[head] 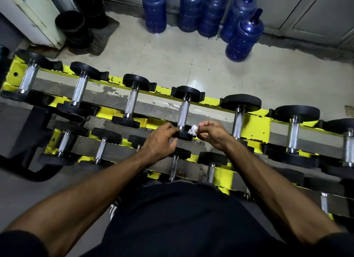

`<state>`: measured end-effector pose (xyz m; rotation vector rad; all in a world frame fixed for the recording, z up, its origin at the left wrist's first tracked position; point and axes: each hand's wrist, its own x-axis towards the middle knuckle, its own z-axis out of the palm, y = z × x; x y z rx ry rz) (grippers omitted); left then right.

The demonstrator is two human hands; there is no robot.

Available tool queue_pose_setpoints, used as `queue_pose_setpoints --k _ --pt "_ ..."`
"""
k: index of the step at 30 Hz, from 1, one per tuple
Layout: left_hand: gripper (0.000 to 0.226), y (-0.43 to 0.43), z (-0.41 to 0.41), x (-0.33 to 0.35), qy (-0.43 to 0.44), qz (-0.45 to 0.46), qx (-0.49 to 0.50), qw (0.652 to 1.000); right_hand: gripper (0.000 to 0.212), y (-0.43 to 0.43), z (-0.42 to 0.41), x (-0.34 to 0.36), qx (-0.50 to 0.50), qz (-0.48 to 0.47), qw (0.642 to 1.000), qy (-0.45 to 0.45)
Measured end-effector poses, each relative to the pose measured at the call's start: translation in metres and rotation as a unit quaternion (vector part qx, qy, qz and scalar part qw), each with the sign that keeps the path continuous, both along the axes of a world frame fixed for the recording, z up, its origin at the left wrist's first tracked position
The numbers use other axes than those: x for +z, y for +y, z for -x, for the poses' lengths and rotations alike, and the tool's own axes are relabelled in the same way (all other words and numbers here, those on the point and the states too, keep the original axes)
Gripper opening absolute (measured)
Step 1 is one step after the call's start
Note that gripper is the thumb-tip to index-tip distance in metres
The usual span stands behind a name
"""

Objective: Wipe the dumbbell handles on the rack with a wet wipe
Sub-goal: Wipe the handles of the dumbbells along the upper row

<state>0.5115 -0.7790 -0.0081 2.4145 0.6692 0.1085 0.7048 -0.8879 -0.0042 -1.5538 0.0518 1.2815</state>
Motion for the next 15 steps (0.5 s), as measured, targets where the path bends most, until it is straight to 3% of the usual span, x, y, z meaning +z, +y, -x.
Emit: queue_pose_setpoints --k 5,9,15 --pt "0.054 -0.016 -0.019 0.011 -0.042 0.09 0.003 0.995 0.028 -0.021 0.005 0.012 -0.006 -0.034 0.997 0.067" --pt "0.044 -0.022 -0.027 0.017 -0.075 0.169 0.032 0.982 0.024 -0.035 0.013 0.016 -0.017 -0.061 0.991 0.116" --pt "0.025 -0.026 -0.017 0.025 -0.092 0.25 0.092 0.959 0.02 -0.045 0.039 0.032 -0.022 -0.064 0.997 0.035"
